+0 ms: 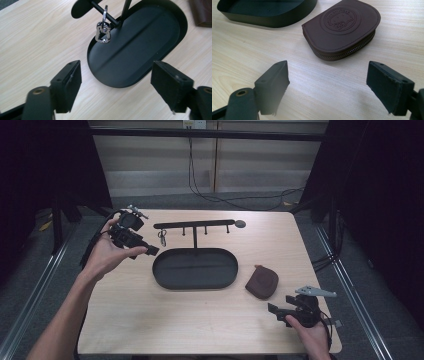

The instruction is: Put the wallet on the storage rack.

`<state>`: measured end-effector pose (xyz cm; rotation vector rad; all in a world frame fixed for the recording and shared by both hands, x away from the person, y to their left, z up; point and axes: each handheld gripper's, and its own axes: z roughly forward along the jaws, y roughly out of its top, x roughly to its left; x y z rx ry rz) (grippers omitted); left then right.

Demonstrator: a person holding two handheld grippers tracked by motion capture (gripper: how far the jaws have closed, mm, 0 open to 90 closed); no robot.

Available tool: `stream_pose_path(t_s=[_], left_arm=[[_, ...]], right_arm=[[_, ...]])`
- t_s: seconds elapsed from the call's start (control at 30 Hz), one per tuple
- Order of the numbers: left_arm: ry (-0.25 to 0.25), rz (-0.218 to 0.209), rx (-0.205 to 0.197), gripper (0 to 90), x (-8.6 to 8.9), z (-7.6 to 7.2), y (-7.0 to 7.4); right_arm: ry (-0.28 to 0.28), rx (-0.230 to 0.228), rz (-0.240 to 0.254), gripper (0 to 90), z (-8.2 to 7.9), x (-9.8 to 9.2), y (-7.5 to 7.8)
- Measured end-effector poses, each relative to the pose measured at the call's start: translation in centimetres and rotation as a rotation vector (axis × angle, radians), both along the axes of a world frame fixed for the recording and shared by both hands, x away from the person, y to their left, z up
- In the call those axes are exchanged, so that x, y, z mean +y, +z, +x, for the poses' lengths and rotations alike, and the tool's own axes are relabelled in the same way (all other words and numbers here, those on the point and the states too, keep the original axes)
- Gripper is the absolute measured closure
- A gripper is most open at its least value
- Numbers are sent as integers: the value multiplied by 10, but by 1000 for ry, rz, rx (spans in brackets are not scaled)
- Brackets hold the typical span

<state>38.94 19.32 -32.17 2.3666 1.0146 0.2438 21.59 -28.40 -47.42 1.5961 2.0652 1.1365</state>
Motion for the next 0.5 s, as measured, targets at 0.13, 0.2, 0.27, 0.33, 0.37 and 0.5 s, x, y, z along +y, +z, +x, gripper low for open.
stream_pose_path(t_s=[0.13, 0.2, 0.27, 0.33, 0.37, 0.5], left_arm=[[-1, -24, -4, 177, 9, -9, -13], [5, -45, -4, 179, 13, -13, -18], [1, -59, -14, 163, 15, -19, -23], [-32, -56, -37, 167, 17, -26, -28], [-41, -77, -29, 162, 17, -29, -32], [-4, -74, -68, 166, 19, -43, -47]], right_arm=[[8, 6, -8, 176, 2, 2, 0], [5, 9, -8, 176, 2, 2, -1], [5, 6, -8, 177, 2, 2, 0], [1, 6, -5, 177, 1, 1, 0], [0, 6, -5, 176, 2, 1, -1], [3, 10, -7, 176, 2, 1, -1]])
